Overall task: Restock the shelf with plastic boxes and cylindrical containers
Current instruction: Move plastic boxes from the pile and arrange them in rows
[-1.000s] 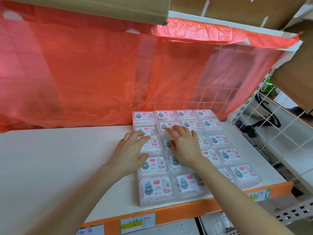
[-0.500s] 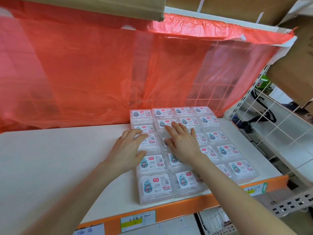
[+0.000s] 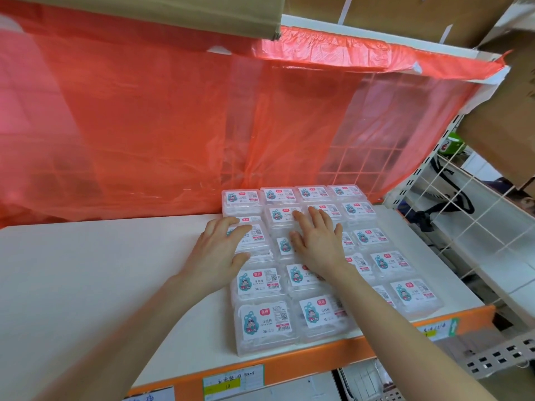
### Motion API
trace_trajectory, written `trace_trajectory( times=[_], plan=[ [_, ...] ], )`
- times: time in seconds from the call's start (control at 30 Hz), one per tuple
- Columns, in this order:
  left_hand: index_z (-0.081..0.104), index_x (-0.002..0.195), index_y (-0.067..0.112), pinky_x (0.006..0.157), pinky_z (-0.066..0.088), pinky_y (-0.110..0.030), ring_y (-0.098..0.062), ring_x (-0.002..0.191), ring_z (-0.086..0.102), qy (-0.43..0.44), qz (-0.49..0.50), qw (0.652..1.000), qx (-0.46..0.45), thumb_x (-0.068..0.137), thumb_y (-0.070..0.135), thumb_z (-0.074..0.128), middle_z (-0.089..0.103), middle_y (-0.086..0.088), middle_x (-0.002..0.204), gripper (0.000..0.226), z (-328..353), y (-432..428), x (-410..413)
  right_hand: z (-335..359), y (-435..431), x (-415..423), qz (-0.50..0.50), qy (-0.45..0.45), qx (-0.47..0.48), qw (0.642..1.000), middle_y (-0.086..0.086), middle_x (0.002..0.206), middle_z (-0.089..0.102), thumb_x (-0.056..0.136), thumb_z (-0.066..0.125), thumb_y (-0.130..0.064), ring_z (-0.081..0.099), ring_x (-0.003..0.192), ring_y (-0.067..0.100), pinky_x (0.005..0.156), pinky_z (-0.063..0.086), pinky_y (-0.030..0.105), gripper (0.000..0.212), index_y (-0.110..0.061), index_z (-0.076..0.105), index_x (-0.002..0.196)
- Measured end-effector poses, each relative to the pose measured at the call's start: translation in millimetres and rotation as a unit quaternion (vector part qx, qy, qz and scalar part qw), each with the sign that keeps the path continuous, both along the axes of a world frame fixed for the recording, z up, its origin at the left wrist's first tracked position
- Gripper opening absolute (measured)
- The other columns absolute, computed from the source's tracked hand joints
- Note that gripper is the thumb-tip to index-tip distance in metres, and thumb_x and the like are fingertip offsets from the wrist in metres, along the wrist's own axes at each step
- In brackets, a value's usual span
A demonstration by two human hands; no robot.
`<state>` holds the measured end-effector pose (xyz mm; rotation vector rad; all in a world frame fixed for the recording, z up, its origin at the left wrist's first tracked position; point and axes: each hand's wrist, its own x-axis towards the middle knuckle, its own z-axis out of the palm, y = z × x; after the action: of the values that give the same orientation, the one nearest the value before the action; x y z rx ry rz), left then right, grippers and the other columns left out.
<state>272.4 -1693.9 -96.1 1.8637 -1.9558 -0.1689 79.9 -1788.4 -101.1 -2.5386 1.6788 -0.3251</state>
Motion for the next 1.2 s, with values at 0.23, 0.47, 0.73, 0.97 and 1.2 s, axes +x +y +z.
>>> trace_trajectory(
  times=[0.23, 0.47, 0.73, 0.97, 1.2],
  plan=[
    [0.037, 0.140, 0.021, 0.107, 0.016, -0.027, -0.020, 0.133, 0.019, -0.001, 0.019, 1.000, -0.017, 0.090, 0.028, 0.055, 0.030, -0.004, 0.144, 0.054, 6, -18, 0, -8, -1, 0, -0.005, -0.009, -0.006, 1.000, 0.005, 0.154, 0.016, 0.096, 0.034, -0.041, 0.007, 0.141, 0.022, 0.108, 0.016, 0.054, 0.052, -0.026, 0.023, 0.145],
    [0.040, 0.138, 0.014, 0.107, 0.017, -0.028, -0.023, 0.134, 0.018, 0.010, 0.026, 1.000, -0.011, 0.089, 0.019, 0.055, 0.031, -0.009, 0.145, 0.052, 2, -29, -3, -8, 0, -1, 0.003, -0.014, -0.006, 1.000, 0.006, 0.154, 0.015, 0.096, 0.034, -0.041, 0.005, 0.142, 0.023, 0.108, 0.019, 0.053, 0.053, -0.025, 0.023, 0.145],
    [0.048, 0.132, 0.008, 0.108, 0.022, -0.030, -0.026, 0.134, 0.026, 0.025, 0.013, 0.999, -0.037, 0.088, 0.010, 0.055, 0.038, -0.012, 0.141, 0.044, -2, -22, -4, -10, -1, 0, 0.006, -0.011, 0.001, 1.000, 0.006, 0.155, 0.012, 0.096, 0.032, -0.041, 0.004, 0.142, 0.024, 0.109, 0.019, 0.052, 0.053, -0.025, 0.021, 0.146],
    [0.049, 0.132, 0.011, 0.107, 0.025, -0.038, -0.029, 0.133, 0.027, -0.011, 0.053, 0.997, -0.047, 0.089, 0.022, 0.054, 0.039, -0.012, 0.141, 0.045, -7, 3, -13, -10, -1, 0, 0.006, -0.018, -0.002, 1.000, 0.006, 0.155, 0.013, 0.096, 0.034, -0.040, 0.004, 0.142, 0.023, 0.107, 0.021, 0.051, 0.053, -0.025, 0.022, 0.145],
    [0.034, 0.142, 0.016, 0.107, 0.026, -0.035, -0.024, 0.135, 0.020, -0.002, 0.079, 0.997, -0.013, 0.091, 0.036, 0.048, 0.022, -0.008, 0.149, 0.056, -14, 13, -18, -11, -1, 0, 0.003, -0.022, -0.013, 1.000, 0.006, 0.154, 0.016, 0.095, 0.036, -0.038, 0.007, 0.141, 0.023, 0.105, 0.025, 0.050, 0.052, -0.024, 0.025, 0.144]
  ],
)
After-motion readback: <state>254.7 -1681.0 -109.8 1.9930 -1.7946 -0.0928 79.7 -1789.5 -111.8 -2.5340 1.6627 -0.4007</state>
